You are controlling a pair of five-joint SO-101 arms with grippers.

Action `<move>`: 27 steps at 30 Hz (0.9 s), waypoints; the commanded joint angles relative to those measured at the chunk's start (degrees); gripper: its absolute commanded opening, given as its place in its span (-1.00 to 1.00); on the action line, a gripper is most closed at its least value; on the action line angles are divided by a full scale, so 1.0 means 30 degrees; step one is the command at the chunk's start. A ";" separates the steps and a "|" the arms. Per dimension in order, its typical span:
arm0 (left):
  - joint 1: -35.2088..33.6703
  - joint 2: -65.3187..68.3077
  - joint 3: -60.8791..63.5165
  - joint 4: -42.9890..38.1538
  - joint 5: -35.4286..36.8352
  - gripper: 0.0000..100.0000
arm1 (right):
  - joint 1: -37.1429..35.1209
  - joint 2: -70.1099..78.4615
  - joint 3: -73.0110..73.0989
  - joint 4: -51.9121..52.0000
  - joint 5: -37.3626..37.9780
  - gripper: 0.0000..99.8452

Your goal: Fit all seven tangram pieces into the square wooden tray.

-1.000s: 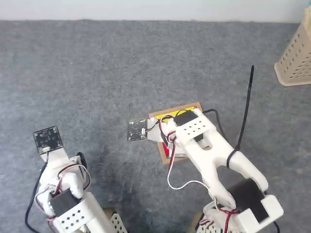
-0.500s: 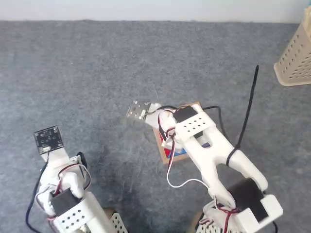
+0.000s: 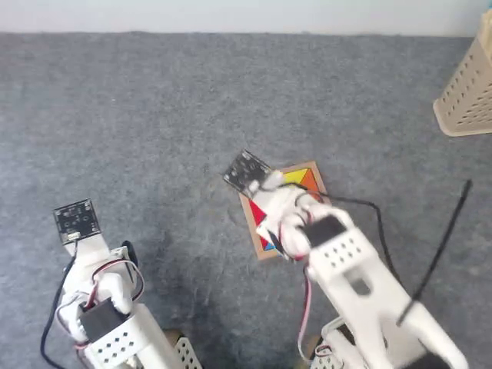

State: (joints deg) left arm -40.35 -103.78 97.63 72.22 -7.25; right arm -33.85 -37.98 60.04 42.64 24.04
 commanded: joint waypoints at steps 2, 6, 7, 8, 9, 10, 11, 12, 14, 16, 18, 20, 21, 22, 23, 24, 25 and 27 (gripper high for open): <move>0.0029 -0.0205 -0.0366 0.0059 0.0176 -0.55 | 0.0366 -0.3179 0.3516 -0.4234 -0.0205 -0.98; 0.0029 -0.0205 -0.0366 0.0059 0.0176 -0.55 | 0.0366 -0.4381 0.6623 -0.8454 -0.0205 -0.98; 0.0029 -0.0205 -0.0366 0.0059 0.0176 -0.55 | 0.0366 -0.4557 0.7238 -0.9421 -0.0205 -0.99; 0.0029 -0.0205 -0.0366 0.0059 0.0176 -0.55 | 0.0366 -0.4762 0.7766 -1.0242 -0.0176 -0.99; 0.0029 -0.0205 -0.0366 0.0059 0.0176 -0.55 | 0.0396 -0.4879 0.8176 -1.0828 -0.0176 -0.99; 0.0029 -0.0205 -0.0366 0.0059 0.0176 -0.55 | 0.0396 -0.5026 0.8527 -1.1297 -0.0176 -0.99; 0.0029 -0.0205 -0.0366 0.0059 0.0176 -0.55 | 0.0396 -0.5114 0.8791 -1.1648 -0.0176 -0.99; 0.0029 -0.0205 -0.0366 0.0059 0.0176 -0.55 | 0.0396 -0.5201 0.8967 -1.1795 -0.0176 -0.99; 0.0029 -0.0205 -0.0366 0.0059 0.0176 -0.55 | 0.0396 -0.5289 0.9143 -1.1736 -0.0176 -0.99; 0.0029 -0.0205 -0.0366 0.0059 0.0176 -0.55 | 0.0396 -0.5289 0.9231 -1.1707 -0.0176 -0.99; 0.0029 -0.0205 -0.0366 0.0059 0.0176 -0.55 | 0.0396 -0.5289 0.9231 -1.1707 -0.0205 -0.99; 0.0029 -0.0205 -0.0366 0.0059 0.0176 -0.55 | 0.0396 -0.5319 0.9084 -1.1678 -0.0234 -0.99; 0.0029 -0.0205 -0.0366 0.0059 0.0176 -0.55 | 0.0396 -0.5348 0.9055 -1.1531 -0.0234 -0.99; 0.0029 -0.0205 -0.0366 0.0059 0.0176 -0.55 | 0.0396 -0.5495 0.8938 -1.1092 -0.0205 -0.99; 0.0029 -0.0205 -0.0366 0.0059 0.0176 -0.55 | 0.0396 -0.5875 0.8733 -1.0359 -0.0205 -0.99; 0.0029 -0.0205 -0.0366 0.0059 0.0176 -0.55 | 0.0396 -0.6374 0.8381 -0.9304 -0.0205 -0.99; 0.0029 -0.0205 -0.0366 0.0059 0.0176 -0.55 | 0.0396 -0.7048 0.8059 -0.8044 -0.0205 -0.99; 0.0029 -0.0205 -0.0366 0.0059 0.0176 -0.55 | 0.0396 -0.8718 0.7473 -0.5465 -0.0205 -0.99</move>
State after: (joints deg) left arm -40.35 -103.78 97.63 72.22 -7.25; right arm -33.41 -56.97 87.47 16.88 24.04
